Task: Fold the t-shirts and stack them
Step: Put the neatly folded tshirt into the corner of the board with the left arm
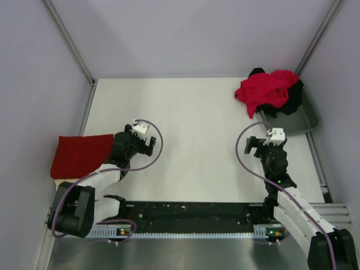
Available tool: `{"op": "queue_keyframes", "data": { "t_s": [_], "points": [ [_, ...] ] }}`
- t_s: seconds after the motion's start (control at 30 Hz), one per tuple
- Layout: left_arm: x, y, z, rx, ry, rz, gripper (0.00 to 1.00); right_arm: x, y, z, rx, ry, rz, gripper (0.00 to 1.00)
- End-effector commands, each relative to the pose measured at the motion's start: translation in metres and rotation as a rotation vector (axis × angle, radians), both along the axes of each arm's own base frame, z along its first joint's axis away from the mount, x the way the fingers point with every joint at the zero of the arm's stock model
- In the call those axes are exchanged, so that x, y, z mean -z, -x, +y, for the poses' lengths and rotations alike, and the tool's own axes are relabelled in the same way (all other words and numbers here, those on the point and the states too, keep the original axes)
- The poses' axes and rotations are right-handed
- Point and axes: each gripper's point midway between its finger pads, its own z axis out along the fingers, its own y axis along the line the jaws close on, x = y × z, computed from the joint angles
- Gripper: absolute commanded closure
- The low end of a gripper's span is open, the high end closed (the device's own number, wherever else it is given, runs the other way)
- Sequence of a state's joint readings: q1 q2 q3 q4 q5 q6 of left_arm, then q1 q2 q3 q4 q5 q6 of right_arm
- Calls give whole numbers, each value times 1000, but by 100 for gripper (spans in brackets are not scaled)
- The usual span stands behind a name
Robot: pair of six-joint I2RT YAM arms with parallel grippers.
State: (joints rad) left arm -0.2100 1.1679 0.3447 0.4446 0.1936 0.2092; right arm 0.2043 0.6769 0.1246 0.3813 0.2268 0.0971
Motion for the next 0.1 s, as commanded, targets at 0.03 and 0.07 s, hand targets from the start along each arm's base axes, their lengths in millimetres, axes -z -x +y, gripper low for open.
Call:
{"op": "queue_keyframes", "data": {
  "t_s": [0.03,0.07],
  "points": [
    [-19,-11,2,-17,26,-60,1,-2,-1,-1,-4,-6,-33,1],
    [-19,-12,2,-20,27,-50,1,-3,-2,0,-5,-9,-33,1]
  ]
}}
